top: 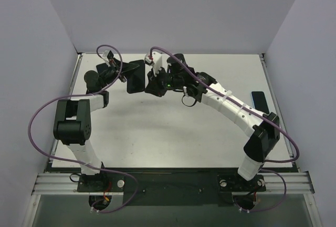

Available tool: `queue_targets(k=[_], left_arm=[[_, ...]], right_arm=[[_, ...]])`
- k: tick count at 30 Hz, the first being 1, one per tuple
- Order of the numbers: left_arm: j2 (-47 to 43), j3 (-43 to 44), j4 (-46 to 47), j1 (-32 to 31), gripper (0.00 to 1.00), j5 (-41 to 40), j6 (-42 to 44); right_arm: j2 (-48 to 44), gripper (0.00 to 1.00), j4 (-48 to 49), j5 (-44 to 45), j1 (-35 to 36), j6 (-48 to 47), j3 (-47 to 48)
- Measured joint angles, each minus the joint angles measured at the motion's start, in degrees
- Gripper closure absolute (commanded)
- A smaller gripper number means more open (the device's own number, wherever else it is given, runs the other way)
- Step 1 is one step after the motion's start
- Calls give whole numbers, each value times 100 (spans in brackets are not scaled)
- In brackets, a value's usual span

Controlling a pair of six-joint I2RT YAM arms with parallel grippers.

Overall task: Take the phone out of the phone case
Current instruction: Remove the phone case from the phone.

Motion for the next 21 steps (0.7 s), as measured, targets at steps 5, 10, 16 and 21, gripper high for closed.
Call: queue_targets(k=[5, 10, 16, 21], left_arm=[[0, 0, -70, 50, 100, -162, -20], [-55, -55, -129, 125, 100, -380, -4], [-927, -802, -192, 105, 100, -1110, 138], [-2144, -1600, -245, 72, 100, -1891, 922]], right_arm=[[144, 100, 44, 225, 44, -63, 208], [164, 60, 476, 212, -66, 629, -63], [-170, 41, 2070, 254, -122, 2457, -1827], [-284, 41, 4019, 326, -11, 4291, -2872]])
